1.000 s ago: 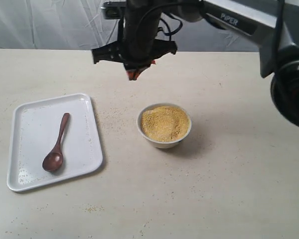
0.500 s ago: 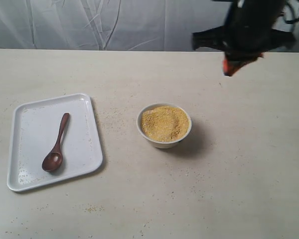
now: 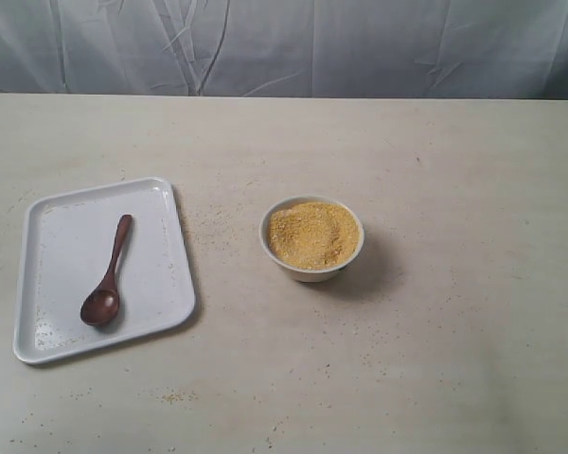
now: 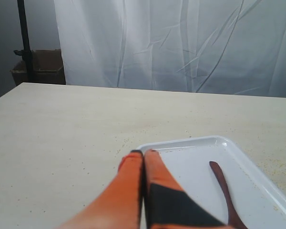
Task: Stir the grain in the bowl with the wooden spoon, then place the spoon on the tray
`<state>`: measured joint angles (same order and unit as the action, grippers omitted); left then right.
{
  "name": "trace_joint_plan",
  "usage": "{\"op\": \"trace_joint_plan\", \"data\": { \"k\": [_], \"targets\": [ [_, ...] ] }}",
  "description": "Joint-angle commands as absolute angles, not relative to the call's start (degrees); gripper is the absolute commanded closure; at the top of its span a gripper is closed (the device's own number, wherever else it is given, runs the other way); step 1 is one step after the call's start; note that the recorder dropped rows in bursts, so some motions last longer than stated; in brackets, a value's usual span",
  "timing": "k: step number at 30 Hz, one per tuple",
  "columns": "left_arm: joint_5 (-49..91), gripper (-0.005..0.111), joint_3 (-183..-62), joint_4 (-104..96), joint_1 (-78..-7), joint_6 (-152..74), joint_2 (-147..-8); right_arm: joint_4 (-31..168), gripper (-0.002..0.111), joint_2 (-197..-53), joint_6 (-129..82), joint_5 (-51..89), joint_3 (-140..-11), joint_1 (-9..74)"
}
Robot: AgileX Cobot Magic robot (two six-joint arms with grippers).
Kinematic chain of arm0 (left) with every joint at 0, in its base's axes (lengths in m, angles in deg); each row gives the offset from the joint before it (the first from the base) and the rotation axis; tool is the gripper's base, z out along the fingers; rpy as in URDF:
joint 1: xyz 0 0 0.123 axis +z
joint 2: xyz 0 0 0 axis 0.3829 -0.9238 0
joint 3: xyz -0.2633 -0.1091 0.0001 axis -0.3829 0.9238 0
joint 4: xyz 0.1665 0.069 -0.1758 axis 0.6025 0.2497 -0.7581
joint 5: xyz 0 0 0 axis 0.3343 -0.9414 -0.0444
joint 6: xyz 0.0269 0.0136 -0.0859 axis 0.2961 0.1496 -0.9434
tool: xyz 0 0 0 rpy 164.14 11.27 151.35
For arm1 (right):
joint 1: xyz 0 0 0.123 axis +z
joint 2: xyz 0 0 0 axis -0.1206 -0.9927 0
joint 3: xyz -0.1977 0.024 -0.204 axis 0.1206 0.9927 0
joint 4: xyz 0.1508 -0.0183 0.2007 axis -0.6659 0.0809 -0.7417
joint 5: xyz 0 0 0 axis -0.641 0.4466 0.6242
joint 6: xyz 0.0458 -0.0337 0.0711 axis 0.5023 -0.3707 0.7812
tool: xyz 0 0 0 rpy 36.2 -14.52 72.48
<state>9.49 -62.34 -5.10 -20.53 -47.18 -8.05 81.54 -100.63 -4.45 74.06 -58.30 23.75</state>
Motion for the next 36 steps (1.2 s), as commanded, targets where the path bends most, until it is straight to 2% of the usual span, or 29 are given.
{"op": "trace_joint_plan", "data": {
  "k": [1,6,19,27,36],
  "targets": [
    [9.9,0.107,-62.06,-5.07,-20.32,-47.26,-7.77,81.63,0.106,-86.48,-4.42,65.69,-49.86,23.53],
    [9.9,0.107,-62.06,-5.07,-20.32,-47.26,-7.77,82.07,0.106,-75.04,-4.42,53.11,-39.56,23.53],
    [9.9,0.107,-62.06,-5.07,-20.32,-47.26,-7.77,82.07,0.106,-66.0,-4.42,58.27,-37.14,23.53],
    [9.9,0.107,-62.06,-5.07,-20.32,-47.26,-7.77,79.88,0.106,-62.07,-4.42,57.92,-37.14,12.86],
    [9.9,0.107,-62.06,-5.07,-20.32,-47.26,-7.77,79.56,0.106,-61.95,-4.42,57.92,-37.14,12.54]
  ]
}}
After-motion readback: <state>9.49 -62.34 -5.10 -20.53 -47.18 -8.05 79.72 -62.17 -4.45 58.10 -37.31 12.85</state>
